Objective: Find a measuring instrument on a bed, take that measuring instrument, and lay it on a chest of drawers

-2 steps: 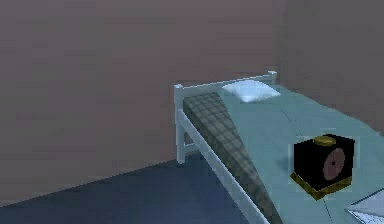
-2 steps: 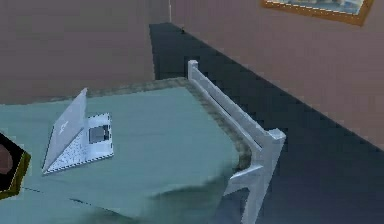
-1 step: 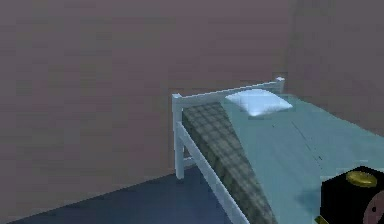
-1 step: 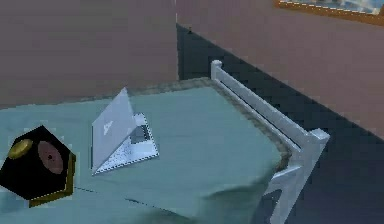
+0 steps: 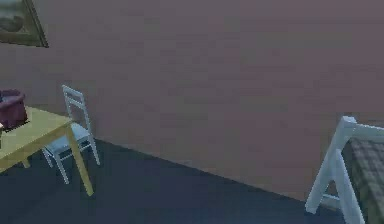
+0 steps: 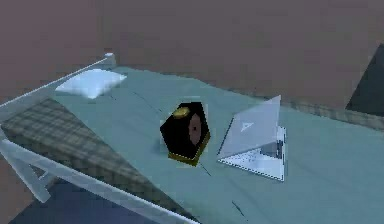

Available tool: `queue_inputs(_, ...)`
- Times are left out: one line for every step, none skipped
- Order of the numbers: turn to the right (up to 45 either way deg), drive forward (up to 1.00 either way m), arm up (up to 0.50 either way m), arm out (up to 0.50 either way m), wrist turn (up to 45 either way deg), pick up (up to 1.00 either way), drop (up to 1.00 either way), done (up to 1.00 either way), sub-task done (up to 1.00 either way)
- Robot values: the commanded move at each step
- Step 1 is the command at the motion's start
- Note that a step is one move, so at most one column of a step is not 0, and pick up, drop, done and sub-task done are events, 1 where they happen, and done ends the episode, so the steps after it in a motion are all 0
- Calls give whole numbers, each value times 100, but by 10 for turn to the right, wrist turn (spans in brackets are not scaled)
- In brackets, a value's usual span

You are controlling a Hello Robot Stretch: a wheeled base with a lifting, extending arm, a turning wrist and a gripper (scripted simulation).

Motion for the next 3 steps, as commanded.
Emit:
queue_inputs(-450,0,0,0,0,0,0,0,0)
queue_inputs(-150,0,0,0,0,0,0,0,0)
queue_inputs(-30,0,0,0,0,0,0,0,0)
